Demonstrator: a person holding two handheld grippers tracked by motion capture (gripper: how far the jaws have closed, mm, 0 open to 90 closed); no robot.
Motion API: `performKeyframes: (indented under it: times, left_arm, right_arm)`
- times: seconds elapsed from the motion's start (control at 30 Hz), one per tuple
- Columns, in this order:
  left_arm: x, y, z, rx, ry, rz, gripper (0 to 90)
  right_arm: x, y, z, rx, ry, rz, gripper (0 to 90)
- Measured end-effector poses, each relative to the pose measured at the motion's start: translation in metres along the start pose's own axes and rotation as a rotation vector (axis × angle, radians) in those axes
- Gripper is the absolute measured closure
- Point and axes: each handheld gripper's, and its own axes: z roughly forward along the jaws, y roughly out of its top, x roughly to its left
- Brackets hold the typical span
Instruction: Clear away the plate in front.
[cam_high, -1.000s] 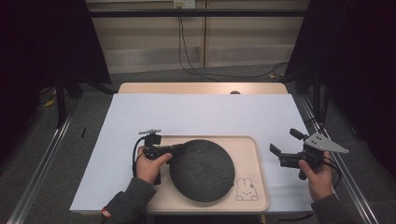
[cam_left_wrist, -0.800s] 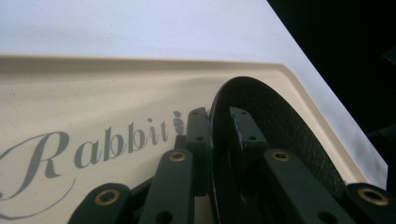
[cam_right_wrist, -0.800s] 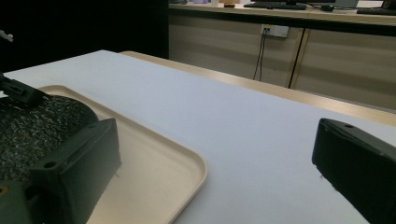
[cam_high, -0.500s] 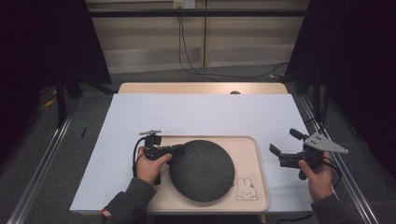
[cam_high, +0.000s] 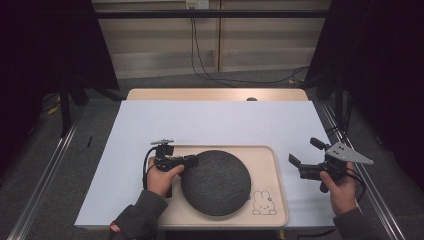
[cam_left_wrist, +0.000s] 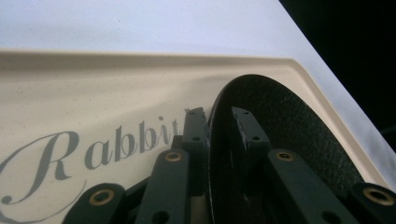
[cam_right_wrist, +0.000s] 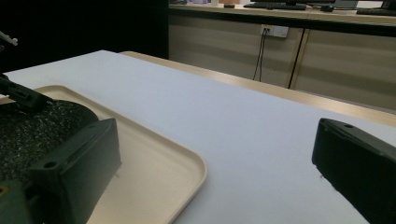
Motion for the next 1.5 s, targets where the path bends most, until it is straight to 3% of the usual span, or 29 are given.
performKeyframes:
  times: [0.33,0.53,0.63,0.87,0.9,0.97,1.07,1.17,1.4,1.5]
  left_arm:
    - [0.0028,-0.0005,0.0019,0.014,0.015,0.001,75.7]
    - [0.0023,0.0000,0.0006,-0.012,0.028,0.005,78.5]
    - [0.0028,-0.0001,0.0000,-0.008,0.031,0.035,78.5]
    - [0.0011,-0.0009,0.0012,-0.013,0.038,0.038,77.0]
    - [0.0008,-0.0012,0.0012,-0.037,0.028,0.029,73.9]
    - [0.0007,-0.0003,-0.0001,-0.033,0.031,0.052,71.6]
    - [-0.0012,0.0003,-0.0010,-0.040,0.014,0.040,66.5]
    - [-0.0031,-0.0004,-0.0013,-0.043,0.026,0.073,58.7]
    - [-0.0049,0.0000,-0.0056,-0.058,0.023,0.076,47.9]
    - [-0.0060,0.0013,-0.0067,-0.072,0.019,0.087,38.3]
  right_arm:
    - [0.0000,-0.0003,0.0012,-0.004,-0.001,-0.006,0.8]
    - [0.0008,-0.0004,0.0012,0.003,-0.004,-0.003,0.8]
    - [0.0006,-0.0005,0.0014,0.001,-0.001,-0.005,0.8]
    - [0.0005,-0.0003,0.0016,0.002,-0.004,-0.005,0.9]
    - [0.0005,-0.0001,0.0017,0.002,-0.005,-0.004,0.9]
    - [0.0004,-0.0001,0.0016,0.005,-0.004,-0.005,0.9]
    - [0.0003,-0.0002,0.0020,0.004,0.001,-0.009,0.9]
    - [0.0000,0.0001,0.0023,0.001,0.003,-0.014,0.9]
    - [0.0005,0.0010,0.0027,0.003,0.002,-0.013,1.0]
    - [0.0008,0.0010,0.0028,0.002,0.002,-0.012,1.0]
